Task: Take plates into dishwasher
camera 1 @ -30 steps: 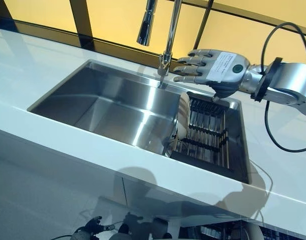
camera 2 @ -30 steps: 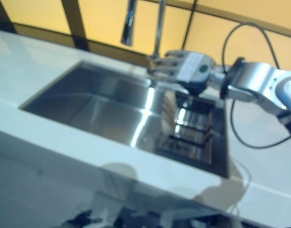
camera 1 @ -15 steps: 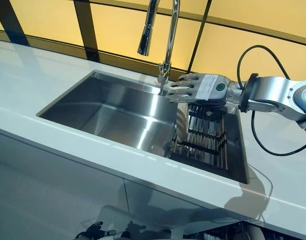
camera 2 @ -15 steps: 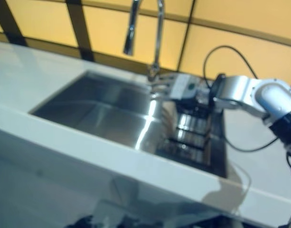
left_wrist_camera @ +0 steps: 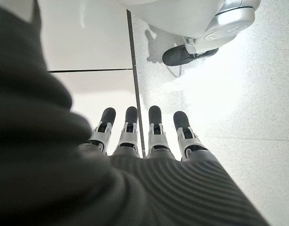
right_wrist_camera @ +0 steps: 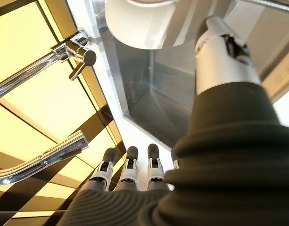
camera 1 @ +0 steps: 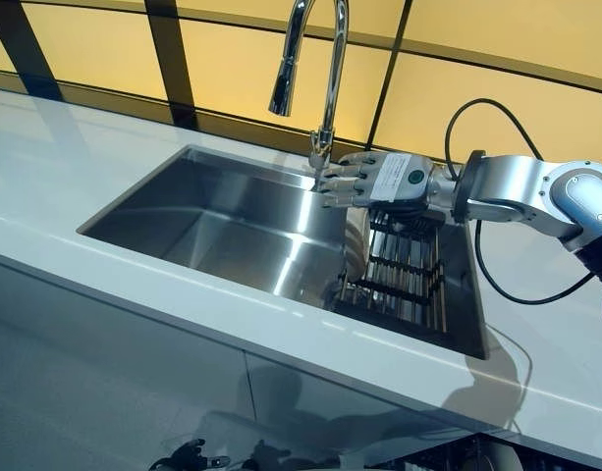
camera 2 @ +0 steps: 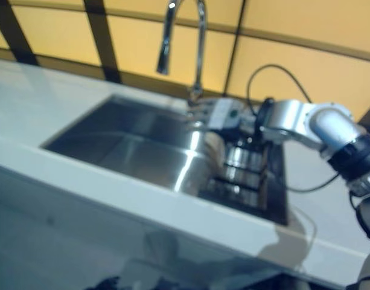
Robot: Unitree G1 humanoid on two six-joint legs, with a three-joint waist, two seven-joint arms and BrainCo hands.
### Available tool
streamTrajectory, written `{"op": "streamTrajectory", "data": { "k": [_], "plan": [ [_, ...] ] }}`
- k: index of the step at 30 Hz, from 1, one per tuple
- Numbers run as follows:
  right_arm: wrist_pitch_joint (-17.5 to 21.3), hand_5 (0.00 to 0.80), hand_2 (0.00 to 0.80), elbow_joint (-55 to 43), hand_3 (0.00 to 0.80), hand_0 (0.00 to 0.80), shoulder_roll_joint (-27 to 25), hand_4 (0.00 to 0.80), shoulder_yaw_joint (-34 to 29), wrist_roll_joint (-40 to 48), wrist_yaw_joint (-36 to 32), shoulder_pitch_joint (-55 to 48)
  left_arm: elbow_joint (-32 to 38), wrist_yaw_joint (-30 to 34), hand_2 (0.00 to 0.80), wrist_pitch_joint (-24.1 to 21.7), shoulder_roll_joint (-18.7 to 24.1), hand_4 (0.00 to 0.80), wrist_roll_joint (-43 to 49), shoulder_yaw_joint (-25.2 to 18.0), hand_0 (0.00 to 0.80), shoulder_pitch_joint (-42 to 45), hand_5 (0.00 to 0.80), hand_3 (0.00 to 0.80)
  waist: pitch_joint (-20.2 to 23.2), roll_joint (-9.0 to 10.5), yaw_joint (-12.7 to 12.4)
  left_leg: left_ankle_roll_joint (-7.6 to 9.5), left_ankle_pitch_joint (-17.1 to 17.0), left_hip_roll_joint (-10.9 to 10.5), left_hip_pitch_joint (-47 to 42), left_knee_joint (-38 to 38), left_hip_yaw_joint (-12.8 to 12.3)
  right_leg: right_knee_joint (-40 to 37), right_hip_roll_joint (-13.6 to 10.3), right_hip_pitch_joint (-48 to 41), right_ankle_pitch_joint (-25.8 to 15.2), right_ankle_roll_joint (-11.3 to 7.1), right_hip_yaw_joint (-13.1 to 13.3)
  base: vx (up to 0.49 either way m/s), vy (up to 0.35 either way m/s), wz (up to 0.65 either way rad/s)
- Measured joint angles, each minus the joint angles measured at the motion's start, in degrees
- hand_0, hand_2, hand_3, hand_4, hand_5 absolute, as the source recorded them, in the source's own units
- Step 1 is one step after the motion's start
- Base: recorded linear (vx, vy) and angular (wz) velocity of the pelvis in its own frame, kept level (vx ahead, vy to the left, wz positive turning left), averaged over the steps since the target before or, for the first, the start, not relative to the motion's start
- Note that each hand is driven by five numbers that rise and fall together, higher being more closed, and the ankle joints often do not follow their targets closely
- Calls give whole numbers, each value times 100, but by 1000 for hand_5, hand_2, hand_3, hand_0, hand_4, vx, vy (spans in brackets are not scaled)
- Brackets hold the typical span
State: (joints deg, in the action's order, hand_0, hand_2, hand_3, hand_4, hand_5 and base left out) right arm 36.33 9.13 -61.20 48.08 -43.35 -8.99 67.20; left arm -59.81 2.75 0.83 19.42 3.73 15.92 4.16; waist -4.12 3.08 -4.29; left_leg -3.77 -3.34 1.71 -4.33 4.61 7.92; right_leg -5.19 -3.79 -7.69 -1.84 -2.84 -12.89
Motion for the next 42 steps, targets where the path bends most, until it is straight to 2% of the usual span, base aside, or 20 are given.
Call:
{"op": "streamTrajectory", "data": {
  "k": [24, 28, 35, 42],
  "plan": [
    [0, 0, 0, 59, 0, 0, 232, 0, 34, 7, -208, 1, 2, 71, 0, 1, -7, 0, 182, 40, 0, 31, 0, 0, 10, 16, -200, -3, -2, 2, -5, -2, -2, -1, 3, -1, 5, -8, -1, 4, -1, 0],
    [0, 0, 0, 132, 0, 0, 258, 0, 225, 8, -267, 1, 8, 77, 0, 1, -4, 0, 191, 41, 0, 23, 0, 0, 14, 43, -236, -3, -2, 1, -7, -6, -3, -2, 3, -4, 6, -11, -1, 0, 0, 0],
    [1, 0, 0, 254, 0, 0, 494, 0, 241, 32, -629, 0, 83, 88, 0, 12, 13, 0, 190, 39, 0, 17, 0, 0, -14, 91, -313, -4, -2, 1, -6, -10, 0, -3, 4, -8, 13, -21, -6, 0, 0, 0],
    [2, 0, 0, 417, 0, 0, 617, 0, 277, 32, -713, 0, 157, 89, 0, 72, 84, 0, 190, 42, 0, 16, 0, 0, -71, 173, -319, -5, -3, -2, -2, -6, 4, -3, 2, -7, 15, -23, -13, 0, 0, 0]
  ]
}}
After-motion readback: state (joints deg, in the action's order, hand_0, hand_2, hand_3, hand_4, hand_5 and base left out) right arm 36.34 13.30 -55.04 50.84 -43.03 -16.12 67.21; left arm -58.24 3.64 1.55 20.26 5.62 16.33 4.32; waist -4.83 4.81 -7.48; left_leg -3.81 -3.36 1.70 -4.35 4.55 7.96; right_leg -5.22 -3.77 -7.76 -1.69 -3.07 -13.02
